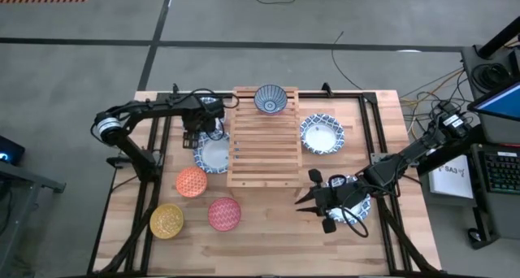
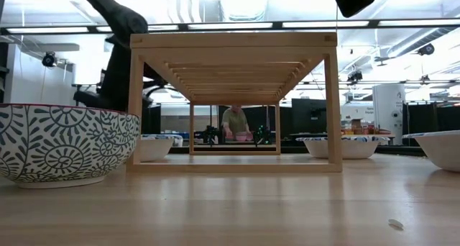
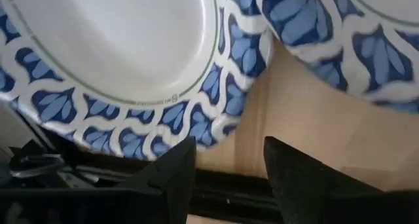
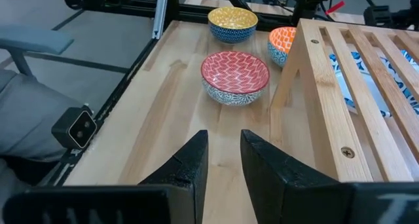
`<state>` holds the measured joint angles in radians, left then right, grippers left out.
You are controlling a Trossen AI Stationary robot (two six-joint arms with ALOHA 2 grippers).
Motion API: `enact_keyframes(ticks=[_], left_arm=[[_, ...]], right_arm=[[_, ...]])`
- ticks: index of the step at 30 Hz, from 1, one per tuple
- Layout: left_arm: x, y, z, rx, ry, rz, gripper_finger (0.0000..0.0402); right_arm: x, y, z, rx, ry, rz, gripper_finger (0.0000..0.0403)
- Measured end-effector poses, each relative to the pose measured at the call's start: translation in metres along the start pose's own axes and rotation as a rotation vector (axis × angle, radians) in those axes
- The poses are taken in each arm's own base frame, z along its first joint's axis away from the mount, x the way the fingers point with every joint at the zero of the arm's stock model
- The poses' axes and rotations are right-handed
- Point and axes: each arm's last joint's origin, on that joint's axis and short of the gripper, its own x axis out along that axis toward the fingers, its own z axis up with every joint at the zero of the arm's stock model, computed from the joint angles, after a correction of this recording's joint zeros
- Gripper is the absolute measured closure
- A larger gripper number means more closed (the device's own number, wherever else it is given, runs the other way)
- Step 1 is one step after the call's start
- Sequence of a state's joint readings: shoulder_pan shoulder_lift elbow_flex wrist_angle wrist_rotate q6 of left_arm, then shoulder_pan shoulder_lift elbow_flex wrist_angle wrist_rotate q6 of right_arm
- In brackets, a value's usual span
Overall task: Place and stack bowls onto a shelf
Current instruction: Put the top left white patterned bowl on the shelf
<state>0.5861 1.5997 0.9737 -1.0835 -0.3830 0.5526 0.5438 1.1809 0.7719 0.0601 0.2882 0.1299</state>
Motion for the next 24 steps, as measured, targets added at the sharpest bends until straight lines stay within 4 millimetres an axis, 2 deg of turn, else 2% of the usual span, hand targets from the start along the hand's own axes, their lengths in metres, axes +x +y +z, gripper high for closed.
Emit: enact_keyframes(ticks=[7, 16, 20, 24], left_arm=[[0.011, -0.002, 0.004, -0.001, -0.030, 0.051, 0.0246], [0.012, -0.001, 0.005, -0.014, -0.050, 0.063, 0.0271], [0.012, 0.000, 0.005, -0.019, -0.062, 0.047, 0.0298], [0.012, -0.001, 0.006, -0.028, -0.071, 0.036, 0.0348]], right_arm=[[0.000, 0.000, 0.000, 0.000, 0.001, 0.000, 0.0321], [0.000, 0.000, 0.000, 0.000, 0.001, -0.001, 0.0328], [0.000, 0.000, 0.000, 0.000, 0.001, -0.001, 0.0325], [0.000, 0.000, 0.000, 0.000, 0.001, -0.001, 0.0324]])
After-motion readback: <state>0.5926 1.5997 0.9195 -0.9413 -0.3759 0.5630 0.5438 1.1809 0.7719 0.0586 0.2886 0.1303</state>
